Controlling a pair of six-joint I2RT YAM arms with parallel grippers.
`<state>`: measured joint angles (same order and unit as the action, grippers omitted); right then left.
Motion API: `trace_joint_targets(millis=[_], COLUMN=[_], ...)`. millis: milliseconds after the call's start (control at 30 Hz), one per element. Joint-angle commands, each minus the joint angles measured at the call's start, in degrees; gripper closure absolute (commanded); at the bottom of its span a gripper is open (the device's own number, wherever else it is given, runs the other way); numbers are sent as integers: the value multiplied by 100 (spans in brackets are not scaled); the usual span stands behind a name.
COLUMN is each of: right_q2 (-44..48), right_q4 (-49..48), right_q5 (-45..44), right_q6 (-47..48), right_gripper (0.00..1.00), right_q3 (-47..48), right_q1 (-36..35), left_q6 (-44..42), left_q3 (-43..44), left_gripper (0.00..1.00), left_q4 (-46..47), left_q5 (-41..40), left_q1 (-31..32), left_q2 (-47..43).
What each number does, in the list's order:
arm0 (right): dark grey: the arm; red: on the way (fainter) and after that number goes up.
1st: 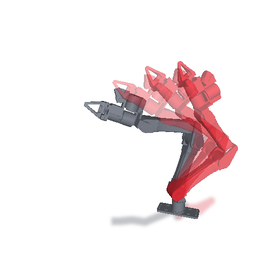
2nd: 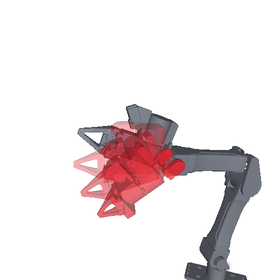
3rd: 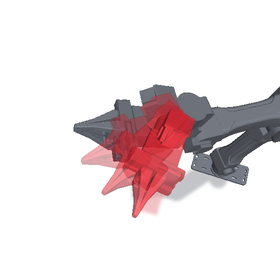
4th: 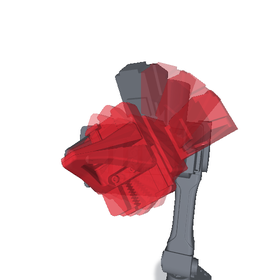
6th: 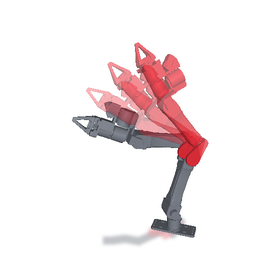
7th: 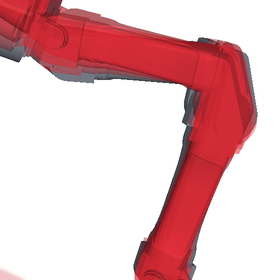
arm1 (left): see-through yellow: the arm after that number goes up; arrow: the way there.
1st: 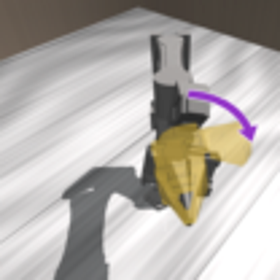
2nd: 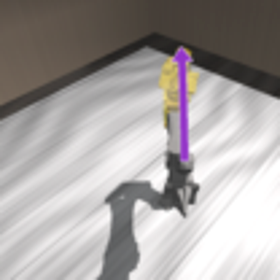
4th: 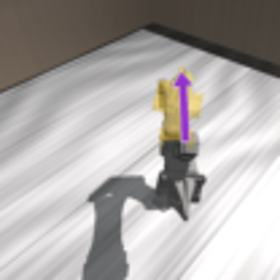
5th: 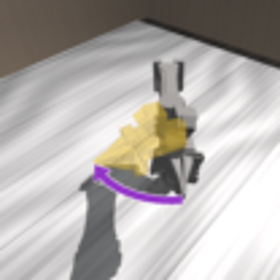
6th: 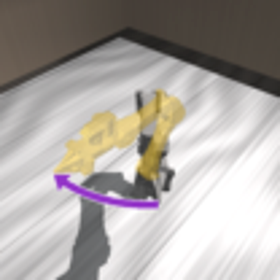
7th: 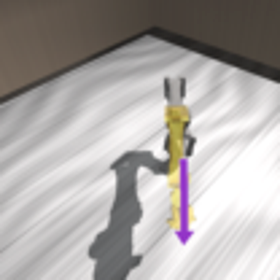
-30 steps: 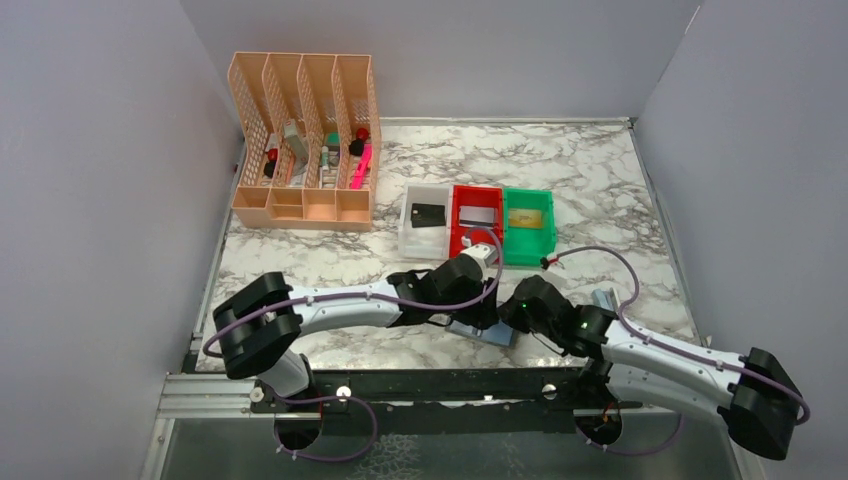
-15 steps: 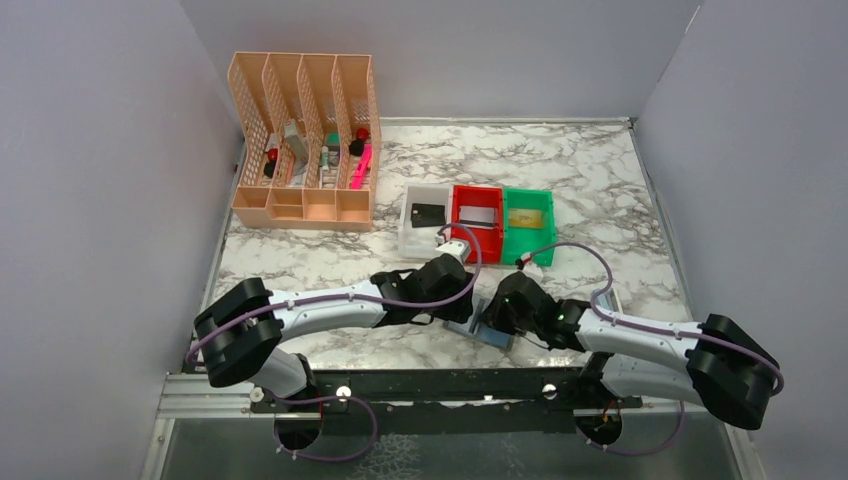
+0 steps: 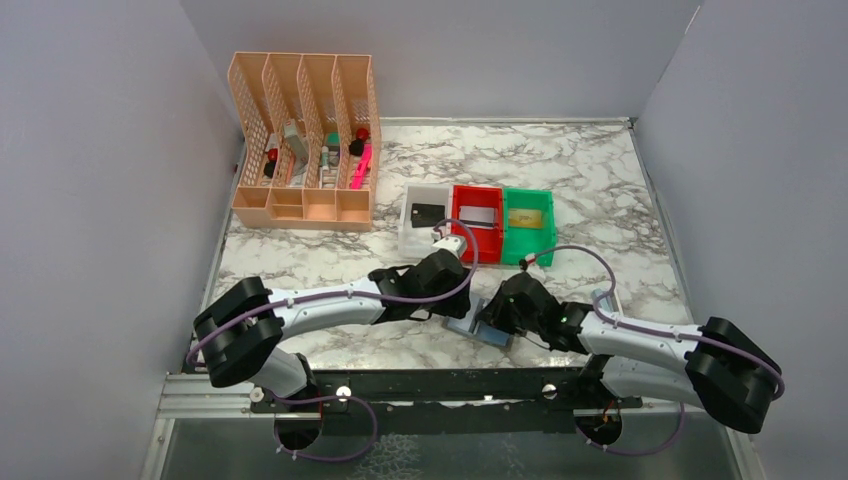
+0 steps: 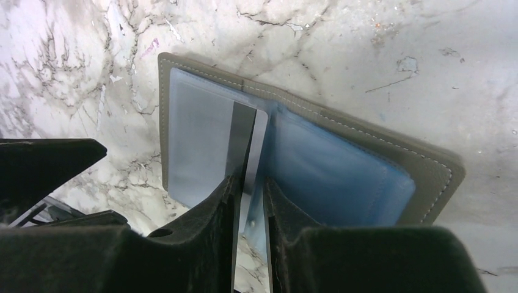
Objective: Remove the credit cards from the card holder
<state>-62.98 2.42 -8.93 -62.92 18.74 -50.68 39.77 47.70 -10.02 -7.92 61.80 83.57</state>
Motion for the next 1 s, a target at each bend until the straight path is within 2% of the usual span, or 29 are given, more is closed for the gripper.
trace_joint_targets(millis=[0,167,300,667,967], right_q2=[62,-103,-363,-869,-759], right_q4=[-234,-1077,-1550,-2062,-1929], right_q5=[96,642,989,1588,1730], right_q6=[-219,-214,-89,468,587], right_gripper=[74,74,78,92,93], right_q3=[-348,-724,-819,-674,-562], right_q1=[155,466,600,721,734], left_q6=[-125,-195,-219,-56,103], left_q3=[47,246,310,78,-31], left_gripper=[37,38,41,48,50], left_q4=[161,250,302,284,170], left_q5=[254,452,527,388,382], left_q1=[-111,-147,-146,-145,-147], left_q2=[170,477,634,632,740])
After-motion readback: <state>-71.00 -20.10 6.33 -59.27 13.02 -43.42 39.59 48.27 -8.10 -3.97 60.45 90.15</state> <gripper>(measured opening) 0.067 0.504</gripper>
